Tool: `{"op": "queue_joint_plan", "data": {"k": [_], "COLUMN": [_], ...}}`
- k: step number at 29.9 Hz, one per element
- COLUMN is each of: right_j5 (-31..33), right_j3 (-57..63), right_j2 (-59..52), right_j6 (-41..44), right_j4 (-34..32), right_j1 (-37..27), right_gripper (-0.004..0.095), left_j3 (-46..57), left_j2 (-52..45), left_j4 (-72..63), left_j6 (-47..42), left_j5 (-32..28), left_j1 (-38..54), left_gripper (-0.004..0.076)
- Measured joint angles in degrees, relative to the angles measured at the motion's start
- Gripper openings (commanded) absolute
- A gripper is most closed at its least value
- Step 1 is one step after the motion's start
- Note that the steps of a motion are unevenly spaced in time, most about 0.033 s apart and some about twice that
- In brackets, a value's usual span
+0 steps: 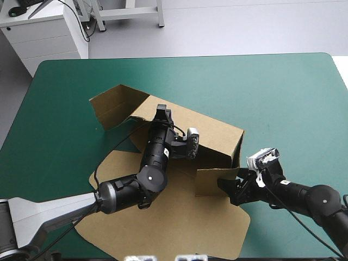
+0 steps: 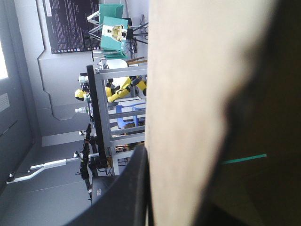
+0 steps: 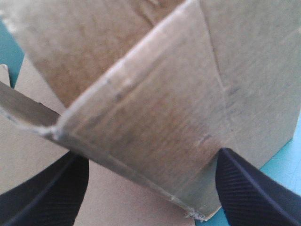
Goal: Fold the box
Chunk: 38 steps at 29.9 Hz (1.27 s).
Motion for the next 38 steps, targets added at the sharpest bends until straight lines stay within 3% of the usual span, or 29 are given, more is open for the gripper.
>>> {"op": "queue_joint_plan", "data": {"k": [8,13,26,30,35,38], "right_j5": [-22.0,-31.3,-50.6,-51.2,-49.5,-50.7], "right_j3": [0.9,1.0,1.0,1.0,0.9,0.9], "right_j2": [0.0,2.0,10.0,10.0,10.0,10.0], "right_j6": [4.8,7.0,8.1,8.3,9.8,9.7], "right_j4": [1.3,2.0,5.1,5.5,5.5,5.5], "right_j1": [16.3,22.7,25.5,25.5,25.6,25.5], "right_gripper": [0.0692,0.0678,0.0653,0.0472,-0.0002,-0.0019], "left_j3": [0.0,0.0,0.0,0.0,0.0,0.0], "left_j2": [0.0,0.0,0.1,0.2,0.2,0.2], "left_j4": [0.0,0.0,0.0,0.0,0.2,0.4], "left_j6": [0.0,-0.1,-0.2,-0.2,-0.2,-0.2], "left_j5": [0.1,0.4,0.1,0.0,-0.3,-0.4], "left_j1": [0.0,0.4,0.5,0.5,0.5,0.3], "left_gripper": [-0.0007,-0.0007,-0.0008,-0.0008,-0.0007,-0.0007]}}
